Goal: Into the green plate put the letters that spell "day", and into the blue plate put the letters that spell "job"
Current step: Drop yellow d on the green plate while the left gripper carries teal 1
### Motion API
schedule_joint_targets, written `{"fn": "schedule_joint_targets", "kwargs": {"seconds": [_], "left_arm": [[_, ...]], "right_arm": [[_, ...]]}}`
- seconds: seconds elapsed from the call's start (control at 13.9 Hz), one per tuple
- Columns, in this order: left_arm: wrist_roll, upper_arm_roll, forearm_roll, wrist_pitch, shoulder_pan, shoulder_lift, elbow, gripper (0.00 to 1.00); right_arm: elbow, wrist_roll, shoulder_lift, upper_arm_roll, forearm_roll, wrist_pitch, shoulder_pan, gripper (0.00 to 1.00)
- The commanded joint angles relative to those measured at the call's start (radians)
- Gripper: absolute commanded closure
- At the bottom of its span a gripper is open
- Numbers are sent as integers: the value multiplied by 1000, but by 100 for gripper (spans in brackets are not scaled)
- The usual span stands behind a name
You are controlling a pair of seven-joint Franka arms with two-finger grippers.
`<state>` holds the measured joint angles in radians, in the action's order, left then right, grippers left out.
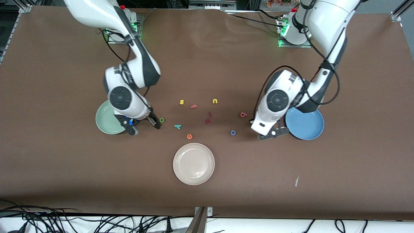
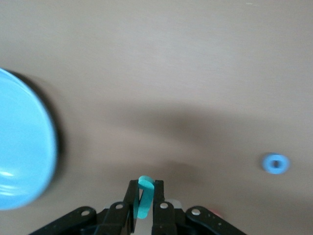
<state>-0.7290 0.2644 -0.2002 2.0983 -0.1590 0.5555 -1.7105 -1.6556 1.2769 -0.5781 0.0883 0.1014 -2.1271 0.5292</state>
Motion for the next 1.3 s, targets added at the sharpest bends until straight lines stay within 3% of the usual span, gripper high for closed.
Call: {"fn": "schedule_joint_targets", "kwargs": {"seconds": [0.0, 0.14, 0.36, 0.58, 0.65, 0.72, 0.79, 1.01, 1.22], "left_arm": [[175, 13, -24, 8, 99, -110, -136, 100], [274, 15, -24, 86, 165, -164, -237, 100], [391, 15, -30, 335, 266, -223, -452, 100], [442, 13, -59, 427, 328, -215, -514, 100], [447, 13, -64, 414, 337, -213, -512, 80], [447, 13, -64, 395, 337, -215, -502, 15], [432, 15, -61, 378, 332, -221, -483, 0], [369, 58, 37, 238, 294, -210, -356, 0], [188, 93, 105, 193, 205, -183, -272, 0]], "right_arm": [[56, 94, -101, 1, 11, -108, 35, 0], [54, 104, -131, 1, 12, -139, 78, 0], [54, 156, -154, 1, 11, -230, 87, 0], [54, 156, -180, 1, 11, -267, 109, 0], [54, 156, -187, 1, 0, -277, 113, 0], [54, 156, -195, 1, 0, -277, 120, 0], [54, 156, -200, 1, 0, -277, 120, 0], [53, 148, -201, 2, -40, -277, 118, 5], [53, 148, -207, 2, -43, -277, 120, 29]]}}
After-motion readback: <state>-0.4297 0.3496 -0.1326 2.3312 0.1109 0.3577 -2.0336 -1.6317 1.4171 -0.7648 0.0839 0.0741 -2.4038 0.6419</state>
